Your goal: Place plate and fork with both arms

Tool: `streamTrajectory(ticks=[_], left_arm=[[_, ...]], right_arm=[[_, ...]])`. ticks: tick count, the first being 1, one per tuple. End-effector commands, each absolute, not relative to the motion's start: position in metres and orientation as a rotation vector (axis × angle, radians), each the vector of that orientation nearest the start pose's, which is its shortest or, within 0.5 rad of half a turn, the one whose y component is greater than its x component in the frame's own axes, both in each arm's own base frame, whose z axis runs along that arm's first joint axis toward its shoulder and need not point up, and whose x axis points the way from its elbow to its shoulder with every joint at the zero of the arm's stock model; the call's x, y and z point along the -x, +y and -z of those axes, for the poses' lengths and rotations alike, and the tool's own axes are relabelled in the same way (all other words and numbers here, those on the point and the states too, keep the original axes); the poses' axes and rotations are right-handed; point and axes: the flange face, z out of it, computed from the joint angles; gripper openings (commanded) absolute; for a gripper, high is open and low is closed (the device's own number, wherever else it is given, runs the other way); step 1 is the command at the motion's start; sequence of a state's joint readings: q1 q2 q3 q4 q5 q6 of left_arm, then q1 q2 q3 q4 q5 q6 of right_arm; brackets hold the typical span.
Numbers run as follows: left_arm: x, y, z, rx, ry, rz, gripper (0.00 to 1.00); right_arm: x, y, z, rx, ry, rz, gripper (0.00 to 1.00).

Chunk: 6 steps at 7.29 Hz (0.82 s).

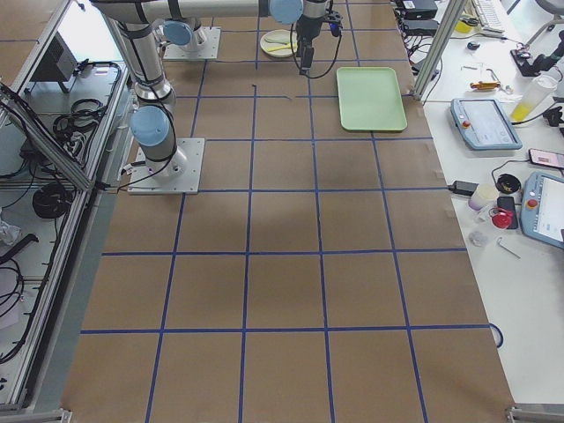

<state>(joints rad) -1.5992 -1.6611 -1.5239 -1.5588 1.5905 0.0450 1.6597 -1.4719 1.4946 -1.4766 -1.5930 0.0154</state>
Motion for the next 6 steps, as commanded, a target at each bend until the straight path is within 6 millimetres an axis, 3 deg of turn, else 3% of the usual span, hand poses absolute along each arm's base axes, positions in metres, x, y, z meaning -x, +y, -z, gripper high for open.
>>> streamTrajectory(ticks=[1, 6], left_arm=[[0.1457, -0.5236, -0.4657, -0.122, 3.118, -0.048, 1.0], [0.1489, -0.5254, -0.4611, -0.137, 3.125, -0.058, 1.0]], right_arm=[[-0.1773, -0.5079, -0.4645, 0.118, 3.158, -0.185, 1.0], [-0.1799, -0.5076, -0.4666, 0.121, 3.148, -0.181, 1.0]])
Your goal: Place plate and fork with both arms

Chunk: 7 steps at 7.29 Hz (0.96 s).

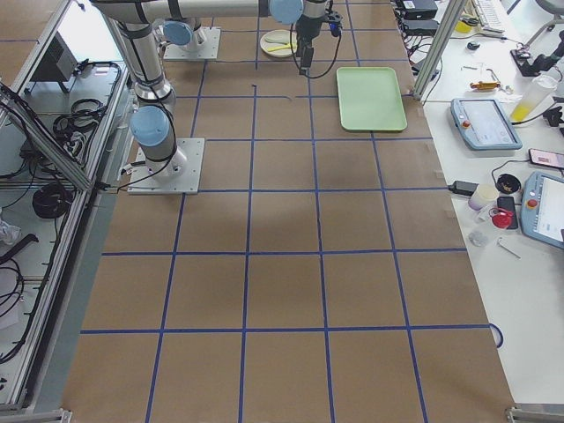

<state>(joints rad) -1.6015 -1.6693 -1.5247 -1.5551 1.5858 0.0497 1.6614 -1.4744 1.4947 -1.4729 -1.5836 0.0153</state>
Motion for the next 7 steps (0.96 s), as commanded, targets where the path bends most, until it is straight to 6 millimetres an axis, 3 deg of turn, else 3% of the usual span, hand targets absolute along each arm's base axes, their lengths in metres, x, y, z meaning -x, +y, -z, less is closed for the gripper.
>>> streamTrajectory(ticks=[1, 7], left_arm=[[0.1482, -0.5255, -0.4595, -0.142, 3.117, -0.065, 1.0], [0.1477, -0.526, -0.4611, -0.156, 3.112, -0.049, 1.0]], right_arm=[[-0.18, -0.5084, -0.4608, 0.122, 3.148, -0.195, 1.0], [-0.1798, -0.5113, -0.4514, 0.125, 3.151, -0.214, 1.0]])
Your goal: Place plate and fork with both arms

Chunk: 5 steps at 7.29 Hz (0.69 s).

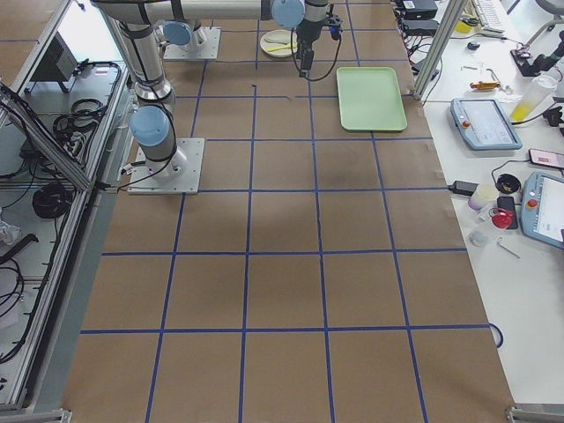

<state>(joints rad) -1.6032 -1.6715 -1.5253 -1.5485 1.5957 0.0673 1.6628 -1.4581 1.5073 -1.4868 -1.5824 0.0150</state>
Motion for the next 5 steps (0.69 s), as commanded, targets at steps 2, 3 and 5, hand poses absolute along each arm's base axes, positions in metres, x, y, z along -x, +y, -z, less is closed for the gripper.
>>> streamTrajectory(ticks=[2, 3, 5], left_arm=[[0.1481, -0.5258, -0.4612, -0.163, 3.107, -0.049, 1.0], [0.148, -0.5219, -0.4685, -0.164, 3.092, -0.018, 1.0], [0.1488, -0.5229, -0.467, -0.162, 3.099, -0.02, 1.0]], right_arm=[[-0.1798, -0.5126, -0.449, 0.125, 3.153, -0.221, 1.0], [-0.1811, -0.5127, -0.4431, 0.129, 3.146, -0.258, 1.0], [-0.1811, -0.5147, -0.4434, 0.132, 3.148, -0.239, 1.0]])
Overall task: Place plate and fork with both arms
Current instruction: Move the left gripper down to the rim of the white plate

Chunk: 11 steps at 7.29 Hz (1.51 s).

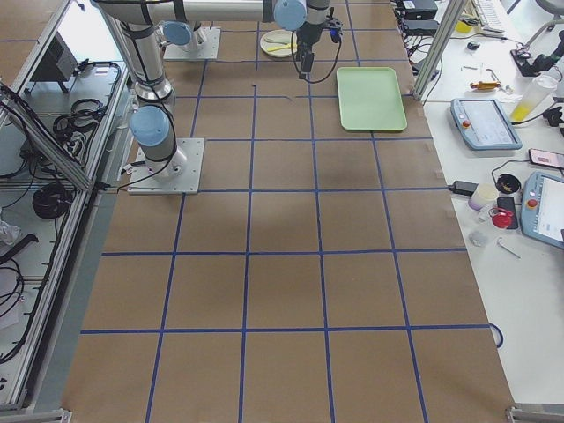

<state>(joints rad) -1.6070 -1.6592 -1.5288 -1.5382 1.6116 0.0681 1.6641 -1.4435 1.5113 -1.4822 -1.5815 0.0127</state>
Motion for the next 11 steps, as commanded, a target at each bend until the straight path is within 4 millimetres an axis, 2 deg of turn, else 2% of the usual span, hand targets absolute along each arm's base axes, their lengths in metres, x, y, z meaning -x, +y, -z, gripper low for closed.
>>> streamTrajectory(ticks=[1, 3, 4, 5, 6, 7, 8, 9, 10, 11], left_arm=[[0.153, -0.529, -0.45, -0.168, 3.106, -0.076, 1.0], [0.14, -0.529, -0.447, -0.172, 2.996, -0.098, 1.0], [0.122, -0.53, -0.443, -0.149, 2.953, -0.094, 1.0], [0.081, -0.536, -0.43, -0.027, 2.968, -0.107, 1.0], [0.023, -0.537, -0.406, 0.061, 3.006, -0.191, 1.0], [-0.022, -0.53, -0.393, -0.022, 3.034, -0.249, 1.0], [-0.057, -0.525, -0.378, 0.027, 3.084, -0.286, 1.0], [-0.082, -0.52, -0.36, 0.113, 3.134, -0.248, 1.0], [-0.093, -0.51, -0.327, 0.09, 3.204, -0.244, 1.0], [-0.099, -0.5, -0.295, -0.02, 3.214, -0.236, 1.0]], right_arm=[[-0.181, -0.515, -0.444, 0.129, 3.147, -0.234, 1.0], [-0.182, -0.517, -0.445, 0.127, 3.149, -0.2, 1.0], [-0.181, -0.518, -0.444, 0.124, 3.15, -0.202, 1.0], [-0.182, -0.518, -0.444, 0.122, 3.149, -0.202, 1.0], [-0.182, -0.518, -0.443, 0.122, 3.149, -0.205, 1.0], [-0.182, -0.517, -0.444, 0.119, 3.148, -0.202, 1.0], [-0.182, -0.518, -0.444, 0.122, 3.149, -0.2, 1.0], [-0.182, -0.517, -0.444, 0.122, 3.147, -0.207, 1.0], [-0.185, -0.516, -0.445, 0.134, 3.147, -0.205, 1.0], [-0.186, -0.516, -0.444, 0.138, 3.147, -0.202, 1.0]])
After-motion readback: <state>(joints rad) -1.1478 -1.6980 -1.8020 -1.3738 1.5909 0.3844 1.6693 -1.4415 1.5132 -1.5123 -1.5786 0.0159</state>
